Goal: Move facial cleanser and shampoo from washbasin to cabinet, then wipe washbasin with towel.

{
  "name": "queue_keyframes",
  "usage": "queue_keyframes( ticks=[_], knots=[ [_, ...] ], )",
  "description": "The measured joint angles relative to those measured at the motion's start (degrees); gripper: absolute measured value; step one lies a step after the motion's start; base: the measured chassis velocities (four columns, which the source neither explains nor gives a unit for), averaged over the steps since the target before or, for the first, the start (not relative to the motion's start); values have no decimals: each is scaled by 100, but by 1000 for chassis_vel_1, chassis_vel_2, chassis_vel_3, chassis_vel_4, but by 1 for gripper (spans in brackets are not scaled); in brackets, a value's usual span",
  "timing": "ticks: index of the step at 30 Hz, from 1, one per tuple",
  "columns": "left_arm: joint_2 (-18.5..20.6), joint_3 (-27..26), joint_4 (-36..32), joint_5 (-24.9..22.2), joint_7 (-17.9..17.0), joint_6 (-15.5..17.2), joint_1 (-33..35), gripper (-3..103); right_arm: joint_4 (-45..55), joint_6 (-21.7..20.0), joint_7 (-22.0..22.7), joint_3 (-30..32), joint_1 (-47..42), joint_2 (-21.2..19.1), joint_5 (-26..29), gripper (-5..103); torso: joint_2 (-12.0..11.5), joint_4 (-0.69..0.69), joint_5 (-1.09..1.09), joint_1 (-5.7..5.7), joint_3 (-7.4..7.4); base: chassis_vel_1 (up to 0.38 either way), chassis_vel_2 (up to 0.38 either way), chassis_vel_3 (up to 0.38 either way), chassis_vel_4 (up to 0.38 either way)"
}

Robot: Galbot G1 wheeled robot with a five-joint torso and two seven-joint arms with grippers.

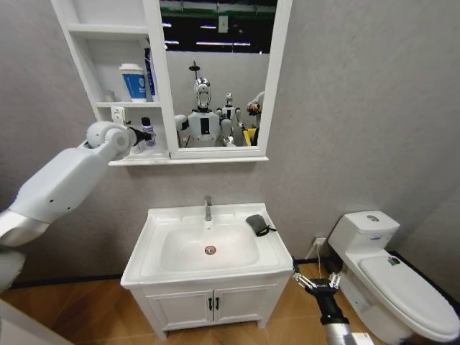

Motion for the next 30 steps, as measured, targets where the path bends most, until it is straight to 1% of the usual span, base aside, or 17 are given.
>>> queue_keyframes(
  ticks=[15,22,23,25,26,27,29,30],
  knots=[
    [-212,51,174,25,-114,27,109,42,-85,51,-1,14,17,-4,10,100,0,0,0,0,-1,0,0,0,0],
    [-262,-44,234,151,-147,-55,282,41,-106,65,3,25,11,-2,22,100,0,0,1,-1,-2,0,0,0,0],
    [-264,-65,239,153,-153,-59,309,46,-108,65,3,24,13,1,22,100,1,0,1,-1,-2,0,0,0,0],
    [-264,-72,248,149,-153,-52,345,46,-114,65,4,19,15,5,21,100,0,1,-1,-1,-1,0,0,0,0],
    [-258,-93,249,148,-153,-59,368,51,-117,66,5,16,14,8,18,100,0,0,-5,0,0,0,0,0,0],
    [-258,-93,249,148,-153,-59,368,51,-117,66,5,16,14,8,18,100,0,0,-5,0,0,0,0,0,0],
    [-192,-155,190,134,-153,-79,419,61,-123,65,5,6,13,18,9,100,0,0,1,0,-1,0,0,0,0],
    [-123,-193,107,114,-152,-101,471,67,-125,66,5,3,11,20,5,100,0,0,-1,0,-1,0,0,0,0]
  ],
)
